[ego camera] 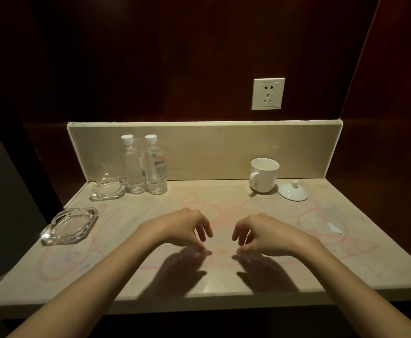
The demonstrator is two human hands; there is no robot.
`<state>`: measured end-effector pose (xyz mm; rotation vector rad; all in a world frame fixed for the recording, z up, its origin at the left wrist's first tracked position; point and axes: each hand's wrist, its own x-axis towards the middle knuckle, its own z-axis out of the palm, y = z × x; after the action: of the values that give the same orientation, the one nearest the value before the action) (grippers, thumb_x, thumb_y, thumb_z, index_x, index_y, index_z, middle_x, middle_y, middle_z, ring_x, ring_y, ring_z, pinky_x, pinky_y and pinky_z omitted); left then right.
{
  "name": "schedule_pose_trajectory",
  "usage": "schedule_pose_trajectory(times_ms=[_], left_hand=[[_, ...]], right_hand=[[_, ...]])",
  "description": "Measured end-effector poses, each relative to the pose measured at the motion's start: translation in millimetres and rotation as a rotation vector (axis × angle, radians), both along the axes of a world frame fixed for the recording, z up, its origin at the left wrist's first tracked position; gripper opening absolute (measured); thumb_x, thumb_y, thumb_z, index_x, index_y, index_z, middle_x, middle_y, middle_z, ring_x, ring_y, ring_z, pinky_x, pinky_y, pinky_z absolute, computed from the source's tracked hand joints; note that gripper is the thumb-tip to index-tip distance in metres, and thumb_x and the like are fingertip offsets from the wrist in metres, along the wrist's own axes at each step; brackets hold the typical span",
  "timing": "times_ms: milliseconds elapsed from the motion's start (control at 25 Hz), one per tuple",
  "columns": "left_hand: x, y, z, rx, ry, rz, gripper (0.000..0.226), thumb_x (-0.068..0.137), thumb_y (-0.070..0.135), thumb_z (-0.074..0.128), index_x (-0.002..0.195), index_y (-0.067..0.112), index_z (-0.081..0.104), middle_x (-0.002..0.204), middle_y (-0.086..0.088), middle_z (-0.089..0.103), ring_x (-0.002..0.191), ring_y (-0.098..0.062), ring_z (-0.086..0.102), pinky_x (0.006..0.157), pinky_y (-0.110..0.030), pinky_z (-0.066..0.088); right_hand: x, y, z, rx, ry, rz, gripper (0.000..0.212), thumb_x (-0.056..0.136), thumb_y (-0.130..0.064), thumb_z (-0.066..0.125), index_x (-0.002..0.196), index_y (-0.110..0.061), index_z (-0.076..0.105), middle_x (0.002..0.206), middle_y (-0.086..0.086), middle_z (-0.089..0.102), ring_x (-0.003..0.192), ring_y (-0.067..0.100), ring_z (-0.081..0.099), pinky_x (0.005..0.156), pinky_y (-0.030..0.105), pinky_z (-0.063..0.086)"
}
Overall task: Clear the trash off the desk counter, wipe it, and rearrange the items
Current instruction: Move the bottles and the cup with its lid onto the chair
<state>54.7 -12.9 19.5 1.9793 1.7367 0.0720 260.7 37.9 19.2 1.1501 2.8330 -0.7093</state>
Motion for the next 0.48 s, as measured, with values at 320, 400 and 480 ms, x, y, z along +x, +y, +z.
schedule_pose_trajectory(times_ms=[320, 400, 480], left_hand=[[5.1, 27.6, 1.3, -0.001, 0.030, -0.067, 0.044, 0.077, 0.032, 0.079, 0.117, 0.019, 0.065, 0.112, 0.003, 0.067, 0.098, -0.014, 0.065, 0.085, -0.029, 0.054], [-1.2, 27.9, 0.7, 0.002, 0.030, -0.066, 0.044, 0.077, 0.032, 0.078, 0.117, 0.019, 0.065, 0.112, 0.003, 0.067, 0.098, -0.014, 0.065, 0.084, -0.029, 0.054], [-10.9, 26.0, 1.4, 0.004, 0.022, -0.052, 0.044, 0.077, 0.032, 0.078, 0.117, 0.018, 0.065, 0.111, 0.003, 0.068, 0.097, -0.014, 0.065, 0.084, -0.030, 0.054]], right_hand=[[8.0, 16.7, 2.7, 0.009, 0.008, -0.067, 0.031, 0.082, -0.030, 0.072, 0.110, -0.019, 0.066, 0.101, -0.006, 0.068, 0.092, 0.010, 0.063, 0.086, 0.032, 0.053], [2.6, 17.7, 3.5, 0.005, 0.021, -0.060, 0.030, 0.082, -0.030, 0.072, 0.109, -0.019, 0.066, 0.097, -0.008, 0.066, 0.091, 0.011, 0.064, 0.085, 0.031, 0.054], [-4.8, 19.7, 5.6, 0.006, 0.030, -0.052, 0.027, 0.081, -0.029, 0.071, 0.106, -0.019, 0.066, 0.089, -0.013, 0.063, 0.089, 0.011, 0.065, 0.082, 0.030, 0.054]])
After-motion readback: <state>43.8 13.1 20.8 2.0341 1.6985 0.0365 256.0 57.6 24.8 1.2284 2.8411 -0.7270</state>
